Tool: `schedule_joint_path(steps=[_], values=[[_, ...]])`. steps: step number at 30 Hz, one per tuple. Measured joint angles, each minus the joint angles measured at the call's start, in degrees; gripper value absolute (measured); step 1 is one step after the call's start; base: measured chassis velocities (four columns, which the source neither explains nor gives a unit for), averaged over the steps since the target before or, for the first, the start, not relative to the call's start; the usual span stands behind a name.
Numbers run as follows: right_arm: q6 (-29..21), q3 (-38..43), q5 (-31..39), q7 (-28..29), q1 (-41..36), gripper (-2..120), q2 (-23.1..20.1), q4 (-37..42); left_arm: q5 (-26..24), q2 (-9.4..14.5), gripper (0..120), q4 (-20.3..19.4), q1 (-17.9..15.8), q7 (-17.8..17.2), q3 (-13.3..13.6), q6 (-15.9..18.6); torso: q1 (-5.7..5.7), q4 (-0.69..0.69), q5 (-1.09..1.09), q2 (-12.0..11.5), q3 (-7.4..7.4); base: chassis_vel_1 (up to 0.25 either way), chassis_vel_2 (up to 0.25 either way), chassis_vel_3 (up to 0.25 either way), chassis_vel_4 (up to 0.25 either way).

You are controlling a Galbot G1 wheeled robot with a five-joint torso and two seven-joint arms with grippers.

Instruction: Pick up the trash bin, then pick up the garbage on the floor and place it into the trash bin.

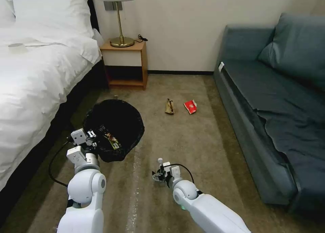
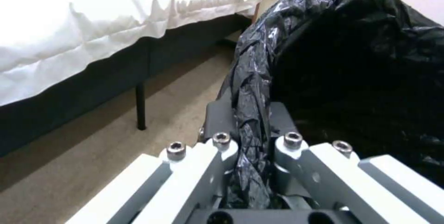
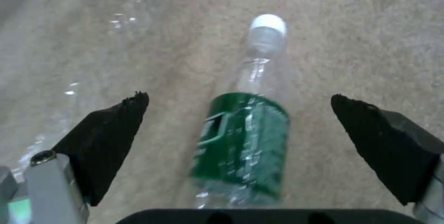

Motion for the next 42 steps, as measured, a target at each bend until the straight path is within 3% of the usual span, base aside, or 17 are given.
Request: schedule_joint_path(steps=[7,31,32,34,37,42], values=[[2.37,1.36,-2.4,-2.12,1.01,100,1.37,-5.71,0.64,-0.1,4,-0.98,1.56,-0.01,-0.32,-0.12,0.0,0.0,0.0,0.0,0.0,0.0,0.0,0.0,0.0],[6.65,1.22,-5.9,-6.73,0.95,98,4.28,-14.04,2.14,-1.15,4,-1.94,3.37,-0.1,-1.09,-0.67,0.0,0.0,0.0,0.0,0.0,0.0,0.0,0.0,0.0],[7.15,1.25,-6.12,-6.88,1.04,92,4.38,-14.74,2.15,-1.18,4,-1.95,3.32,-0.11,-1.16,-0.68,0.0,0.0,0.0,0.0,0.0,0.0,0.0,0.0,0.0],[7.35,1.27,-6.21,-6.97,1.08,90,4.41,-14.97,2.16,-1.2,4,-1.95,3.28,-0.11,-1.17,-0.68,0.0,0.0,0.0,0.0,0.0,0.0,0.0,0.0,0.0],[8.37,1.56,-6.52,-7.24,1.17,72,4.53,-15.98,2.16,-1.31,4,-1.86,2.83,-0.13,-1.1,-0.69,0.0,0.0,0.0,0.0,0.0,0.0,0.0,0.0,0.0],[8.66,1.77,-6.61,-7.23,1.1,56,4.53,-16.02,2.16,-1.33,4,-1.49,2.54,-0.16,-1.03,-0.7,0.0,0.0,0.0,0.0,0.0,0.0,0.0,0.0,0.0]])
